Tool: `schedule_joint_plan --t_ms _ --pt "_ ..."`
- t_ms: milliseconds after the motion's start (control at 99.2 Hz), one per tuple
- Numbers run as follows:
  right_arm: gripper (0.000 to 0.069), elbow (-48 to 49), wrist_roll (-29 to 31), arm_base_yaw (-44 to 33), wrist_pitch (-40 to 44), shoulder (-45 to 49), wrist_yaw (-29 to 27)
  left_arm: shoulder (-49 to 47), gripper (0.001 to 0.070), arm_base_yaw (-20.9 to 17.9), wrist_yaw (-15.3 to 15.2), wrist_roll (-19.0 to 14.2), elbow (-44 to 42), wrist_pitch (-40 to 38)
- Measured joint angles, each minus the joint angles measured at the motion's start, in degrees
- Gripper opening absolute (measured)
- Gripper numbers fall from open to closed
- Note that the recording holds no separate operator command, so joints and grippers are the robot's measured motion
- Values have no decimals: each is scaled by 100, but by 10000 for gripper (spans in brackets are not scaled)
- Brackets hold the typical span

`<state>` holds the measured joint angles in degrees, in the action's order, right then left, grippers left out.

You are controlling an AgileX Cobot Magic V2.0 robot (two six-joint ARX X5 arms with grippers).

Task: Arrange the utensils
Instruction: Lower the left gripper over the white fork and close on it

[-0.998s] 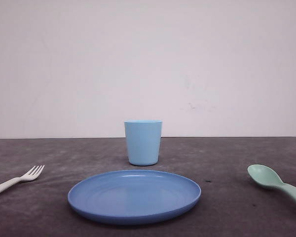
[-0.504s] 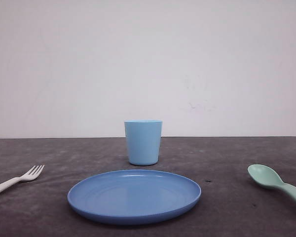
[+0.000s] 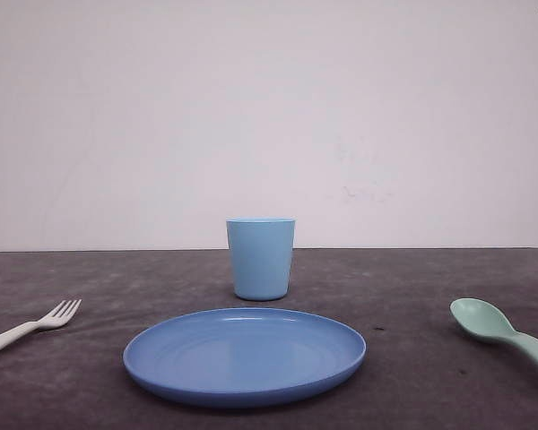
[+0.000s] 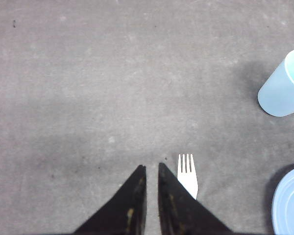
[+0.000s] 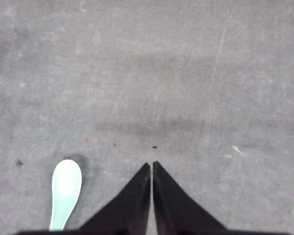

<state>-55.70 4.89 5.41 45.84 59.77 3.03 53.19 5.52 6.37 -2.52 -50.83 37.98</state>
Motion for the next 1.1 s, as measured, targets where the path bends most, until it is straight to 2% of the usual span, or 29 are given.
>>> schedule_joint_plan --t_ms 50,111,232,303,383,474,605,908,988,1099 --pt "75 0 -20 0 2 0 0 0 24 0 0 0 0 0" --pt "214 0 -28 0 0 0 0 0 74 2 0 0 0 0" --pt "476 0 -37 0 0 0 0 0 295 0 0 0 0 0" --pt "572 0 -39 0 0 0 0 0 392 2 2 0 0 0" --pt "639 0 -39 0 0 0 0 0 431 4 2 -4 0 2" --pt "679 0 -42 0 0 0 0 17 443 90 2 -55 0 44" --pt "679 0 -42 0 0 0 0 234 446 352 4 -184 35 170" --pt "679 0 -42 0 0 0 0 1204 441 1458 -26 -614 367 96" --pt "679 0 -44 0 2 0 0 1512 438 1709 -120 -743 378 -55" --pt "679 0 -42 0 0 0 0 1930 438 1956 -459 -866 378 -144"
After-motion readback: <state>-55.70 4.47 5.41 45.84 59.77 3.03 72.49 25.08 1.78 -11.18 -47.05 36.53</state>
